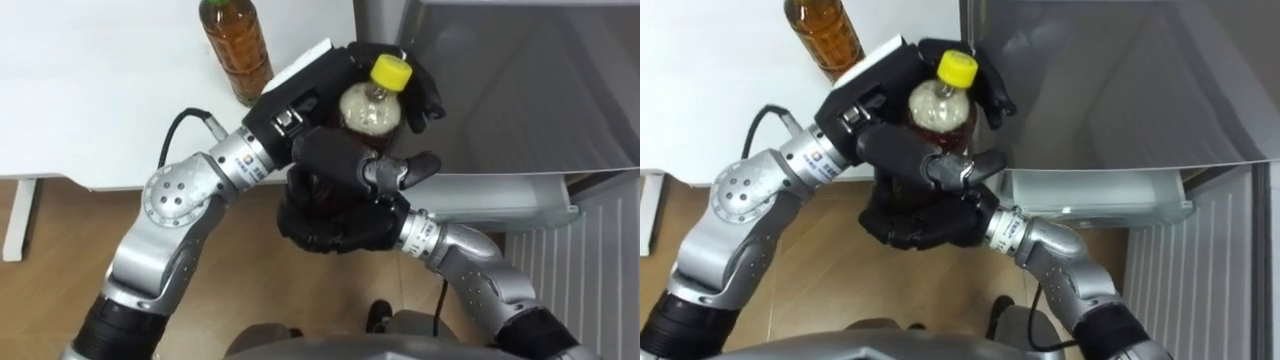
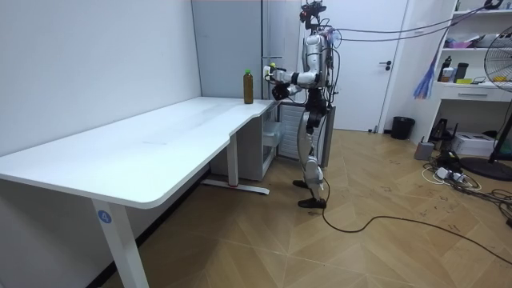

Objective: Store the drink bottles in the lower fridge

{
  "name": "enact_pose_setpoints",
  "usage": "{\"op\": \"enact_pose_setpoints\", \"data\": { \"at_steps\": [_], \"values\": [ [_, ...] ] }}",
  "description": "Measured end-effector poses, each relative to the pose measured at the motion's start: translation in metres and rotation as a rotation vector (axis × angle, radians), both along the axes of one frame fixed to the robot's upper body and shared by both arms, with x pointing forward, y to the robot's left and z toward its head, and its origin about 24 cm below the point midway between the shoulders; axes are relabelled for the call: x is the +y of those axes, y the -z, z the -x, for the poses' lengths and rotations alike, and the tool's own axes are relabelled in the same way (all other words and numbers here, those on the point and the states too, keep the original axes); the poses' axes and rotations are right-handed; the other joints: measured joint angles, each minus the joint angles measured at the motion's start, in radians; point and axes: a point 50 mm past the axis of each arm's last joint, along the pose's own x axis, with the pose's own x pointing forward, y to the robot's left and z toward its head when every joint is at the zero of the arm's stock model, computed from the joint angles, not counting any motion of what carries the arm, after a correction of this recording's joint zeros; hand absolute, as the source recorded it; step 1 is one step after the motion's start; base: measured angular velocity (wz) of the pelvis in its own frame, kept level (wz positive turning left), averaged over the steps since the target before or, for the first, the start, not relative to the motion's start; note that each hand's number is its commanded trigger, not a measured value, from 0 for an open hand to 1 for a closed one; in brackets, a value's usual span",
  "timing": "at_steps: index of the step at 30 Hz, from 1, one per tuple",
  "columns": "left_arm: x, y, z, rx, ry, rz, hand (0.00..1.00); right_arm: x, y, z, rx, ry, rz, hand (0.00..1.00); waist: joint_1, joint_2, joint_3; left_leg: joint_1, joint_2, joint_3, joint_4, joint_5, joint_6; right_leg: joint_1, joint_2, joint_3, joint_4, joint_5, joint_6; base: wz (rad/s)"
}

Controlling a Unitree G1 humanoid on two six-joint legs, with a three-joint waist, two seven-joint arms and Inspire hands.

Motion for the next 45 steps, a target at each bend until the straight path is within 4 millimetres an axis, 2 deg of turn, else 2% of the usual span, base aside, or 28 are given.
{"op": "enact_pose_setpoints", "data": {
  "at_steps": [11,19,26,35,38,42,43,45],
  "values": [
    [0.006,-0.008,0.0,-0.024,0.045,0.027,0.0,0.0,-0.006,-0.002,-0.037,-0.054,-0.026,1.0,0.001,0.014,-0.0034,-0.006,0.0,-0.022,0.01,-0.002,0.002,0.01,-0.006,-0.013,0.003,0.0,-0.001,0.04],
    [0.018,-0.025,0.003,-0.071,0.078,0.032,0.0,0.0,-0.016,-0.003,-0.08,-0.105,-0.044,1.0,0.022,0.01,-0.0048,0.008,0.0,-0.021,0.011,-0.002,0.002,0.02,-0.006,-0.013,0.0,0.0,-0.001,0.0],
    [0.026,-0.03,0.002,-0.072,0.084,0.075,0.0,0.007,-0.021,-0.001,-0.079,-0.122,-0.09,1.0,0.033,0.002,-0.0071,0.009,0.0,-0.021,0.016,-0.002,0.002,0.023,-0.007,-0.014,0.0,0.0,-0.001,0.0],
    [0.028,-0.042,-0.001,-0.129,0.1,0.091,0.0,0.002,-0.026,-0.002,-0.111,-0.097,-0.12,1.0,0.093,0.0,-0.0072,0.022,0.001,-0.021,0.017,-0.002,0.002,0.043,-0.007,-0.015,0.001,-0.003,-0.003,0.0],
    [0.035,-0.045,-0.002,-0.138,0.09,0.084,0.0,0.001,-0.027,-0.002,-0.119,-0.098,-0.114,1.0,0.115,0.001,-0.0071,0.027,0.003,-0.02,0.017,-0.003,0.002,0.048,-0.005,-0.015,0.001,-0.006,-0.003,0.01],
    [0.042,-0.048,-0.002,-0.149,0.079,0.083,0.0,0.003,-0.029,0.0,-0.125,-0.085,-0.118,1.0,0.164,0.002,-0.0077,0.035,0.004,-0.019,0.011,-0.002,0.002,0.051,-0.006,-0.019,0.001,-0.007,-0.004,-0.01],
    [0.047,-0.049,-0.002,-0.155,0.071,0.068,0.0,0.003,-0.028,0.001,-0.12,-0.075,-0.114,1.0,0.184,0.002,-0.0077,0.04,0.004,-0.021,0.009,-0.002,0.002,0.054,-0.006,-0.019,0.001,-0.007,-0.004,-0.04],
    [0.057,-0.052,-0.002,-0.168,0.042,0.037,0.0,0.0,-0.025,0.003,-0.117,-0.063,-0.106,1.0,0.202,0.002,-0.0077,0.042,0.003,-0.023,0.006,-0.002,0.002,0.06,-0.007,-0.021,0.001,-0.009,-0.003,0.02]
  ]
}}
